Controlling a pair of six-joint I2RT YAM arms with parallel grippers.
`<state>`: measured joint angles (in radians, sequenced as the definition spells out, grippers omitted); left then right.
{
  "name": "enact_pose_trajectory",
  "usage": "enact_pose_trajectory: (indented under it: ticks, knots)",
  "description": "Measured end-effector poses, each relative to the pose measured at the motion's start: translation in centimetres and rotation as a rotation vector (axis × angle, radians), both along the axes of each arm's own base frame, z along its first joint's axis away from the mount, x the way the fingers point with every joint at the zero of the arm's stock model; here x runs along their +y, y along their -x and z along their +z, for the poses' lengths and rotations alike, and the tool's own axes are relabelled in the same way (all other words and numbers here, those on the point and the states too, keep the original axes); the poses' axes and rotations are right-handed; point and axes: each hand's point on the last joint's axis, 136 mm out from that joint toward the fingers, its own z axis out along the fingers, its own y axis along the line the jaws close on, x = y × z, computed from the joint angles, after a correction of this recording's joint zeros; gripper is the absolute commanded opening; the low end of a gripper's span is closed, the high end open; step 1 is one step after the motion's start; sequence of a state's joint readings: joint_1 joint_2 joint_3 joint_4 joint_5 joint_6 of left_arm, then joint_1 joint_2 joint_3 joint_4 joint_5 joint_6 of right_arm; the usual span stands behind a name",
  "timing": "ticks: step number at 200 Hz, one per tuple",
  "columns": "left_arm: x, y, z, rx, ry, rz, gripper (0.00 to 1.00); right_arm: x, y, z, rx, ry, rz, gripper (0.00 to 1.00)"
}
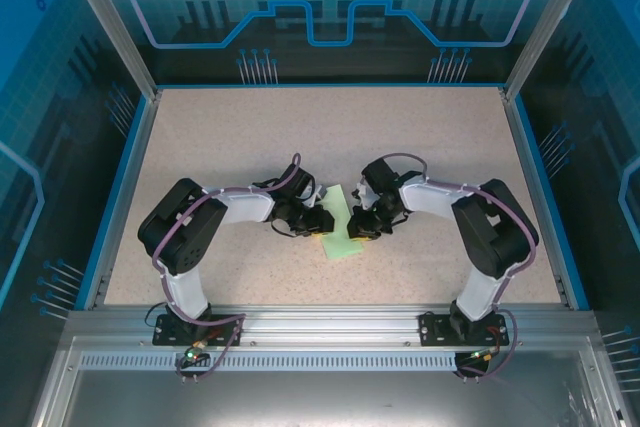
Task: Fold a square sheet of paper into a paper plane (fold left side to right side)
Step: Hold the square sheet of paper at the center of the table, then first fold the square sheet of paper in half at the center of the table.
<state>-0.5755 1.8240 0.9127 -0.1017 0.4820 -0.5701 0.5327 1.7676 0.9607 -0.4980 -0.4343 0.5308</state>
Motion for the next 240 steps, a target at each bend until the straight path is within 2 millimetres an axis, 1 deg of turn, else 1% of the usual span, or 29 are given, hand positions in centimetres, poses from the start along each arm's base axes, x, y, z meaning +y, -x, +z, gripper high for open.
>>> enact_pose_trajectory:
  ticks: [22,71,92,119,154,208,240]
  knots:
    - [0.0,0.0,0.1,0.001,-0.009,0.000,0.28,-0.2,0.2,-0.7,0.015,0.019,-0.002,0.14]
    - [0.2,-0.2,0.2,0.000,-0.058,-0.013,0.30,-0.4,0.2,-1.0,0.022,0.041,0.007,0.13]
    - [0.4,-0.4,0.2,0.004,-0.067,-0.014,0.32,-0.5,0.2,-1.0,0.018,0.046,0.014,0.13]
    - [0.2,-0.8,0.2,0.003,-0.071,-0.020,0.32,-0.6,0.2,-1.0,0.010,0.054,0.029,0.13]
    - [0.2,-2.0,0.2,-0.002,-0.070,-0.008,0.33,-0.7,0.2,-1.0,0.004,0.061,0.038,0.12]
    - [0.9,-3.7,0.3,-0.011,-0.071,0.017,0.34,-0.8,0.2,-1.1,-0.001,0.064,0.046,0.11]
    - [1.4,-5.4,0.5,-0.032,-0.075,0.044,0.35,-0.8,0.2,-1.1,-0.004,0.064,0.051,0.11]
